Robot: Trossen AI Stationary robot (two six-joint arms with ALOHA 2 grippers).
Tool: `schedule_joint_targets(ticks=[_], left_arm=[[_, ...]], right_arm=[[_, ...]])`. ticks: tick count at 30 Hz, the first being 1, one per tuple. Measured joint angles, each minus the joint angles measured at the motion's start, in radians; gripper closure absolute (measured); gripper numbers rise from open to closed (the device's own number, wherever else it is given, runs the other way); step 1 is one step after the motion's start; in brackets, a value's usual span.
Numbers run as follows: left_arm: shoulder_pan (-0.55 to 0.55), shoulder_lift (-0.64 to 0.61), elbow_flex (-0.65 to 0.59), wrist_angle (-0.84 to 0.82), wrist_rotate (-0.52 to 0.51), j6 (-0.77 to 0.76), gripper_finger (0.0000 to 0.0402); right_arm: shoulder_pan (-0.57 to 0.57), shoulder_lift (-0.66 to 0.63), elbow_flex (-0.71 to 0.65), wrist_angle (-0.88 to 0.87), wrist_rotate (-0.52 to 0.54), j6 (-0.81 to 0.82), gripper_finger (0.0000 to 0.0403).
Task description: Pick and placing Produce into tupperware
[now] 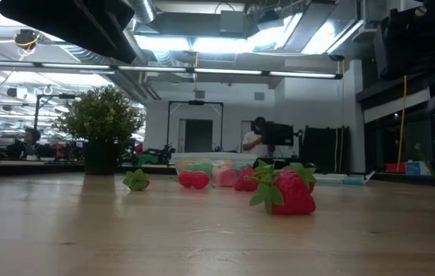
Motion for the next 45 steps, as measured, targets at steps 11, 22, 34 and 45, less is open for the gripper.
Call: schedule_joint_targets(ticks=[11,22,34,45], left_arm=[[0.000,0.000,0.000,0.000,0.000,0.000,0.0266],[0.000,0.000,0.000,-0.067,0.000,-0.003,0.0266],[0.000,0.000,0.000,-0.071,0.000,-0.007,0.0266],[0.000,0.000,0.000,-0.071,0.000,-0.007,0.0266]], right_arm=[[-0.004,0.001,0.001,-0.011,0.015,0.001,0.0340],[-0.003,-0.052,-0.002,-0.016,-0.020,-0.021,0.0358],[-0.001,-0.175,-0.002,-0.014,0.066,-0.062,0.0365],[0.080,-0.282,-0.001,-0.067,0.418,-0.102,0.0365]])
